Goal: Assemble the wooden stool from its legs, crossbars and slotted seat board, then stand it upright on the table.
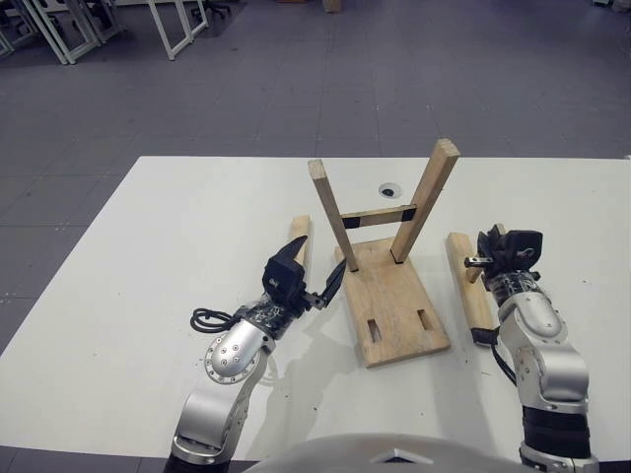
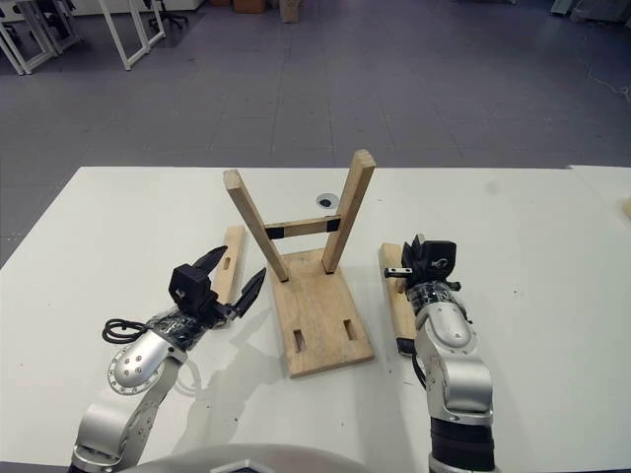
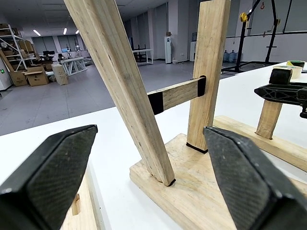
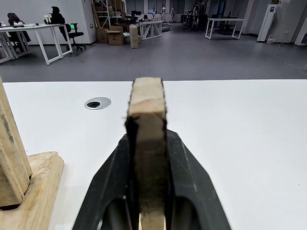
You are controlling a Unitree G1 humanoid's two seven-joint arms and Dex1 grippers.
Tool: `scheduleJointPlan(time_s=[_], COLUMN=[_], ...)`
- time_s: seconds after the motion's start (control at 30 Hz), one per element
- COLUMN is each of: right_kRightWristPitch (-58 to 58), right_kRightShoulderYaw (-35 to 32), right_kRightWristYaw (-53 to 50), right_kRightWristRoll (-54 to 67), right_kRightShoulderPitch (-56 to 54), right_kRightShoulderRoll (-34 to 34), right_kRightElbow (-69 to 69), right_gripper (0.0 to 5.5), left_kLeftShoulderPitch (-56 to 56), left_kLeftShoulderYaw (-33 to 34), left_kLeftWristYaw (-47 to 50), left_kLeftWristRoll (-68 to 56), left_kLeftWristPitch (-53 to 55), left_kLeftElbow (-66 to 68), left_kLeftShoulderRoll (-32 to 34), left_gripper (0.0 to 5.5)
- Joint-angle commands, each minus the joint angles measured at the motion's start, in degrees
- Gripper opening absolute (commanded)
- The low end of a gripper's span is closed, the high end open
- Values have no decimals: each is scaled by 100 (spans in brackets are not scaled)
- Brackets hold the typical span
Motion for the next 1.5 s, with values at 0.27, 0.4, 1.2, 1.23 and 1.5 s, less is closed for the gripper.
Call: scheduleJointPlan(time_s=[0.27,0.4,1.2,1.23,1.5], right_kRightWristPitch=[-509,-361,945,1101,2767], right_kRightShoulderYaw=[-27,-77,-581,-637,-777], right_kRightWristYaw=[160,191,34,-14,-329], right_kRightWristRoll=[-75,-57,296,339,556], right_kRightShoulderPitch=[105,12,-824,-946,-2370], right_kRightShoulderRoll=[85,85,-236,-253,-482], right_kRightElbow=[420,410,-1045,-1174,-701], right_gripper=[40,40,267,267,192], left_kLeftShoulderPitch=[-116,-152,-147,-148,-118], left_kLeftShoulderYaw=[-52,-40,-115,-121,-158], left_kLeftWristYaw=[-5,34,50,53,84], left_kLeftWristRoll=[82,100,148,157,191], left_kLeftWristPitch=[94,41,85,83,78], left_kLeftElbow=[96,81,90,97,101], left_kLeftShoulderRoll=[12,-31,-76,-81,-115], left_gripper=[408,408,408,408,408])
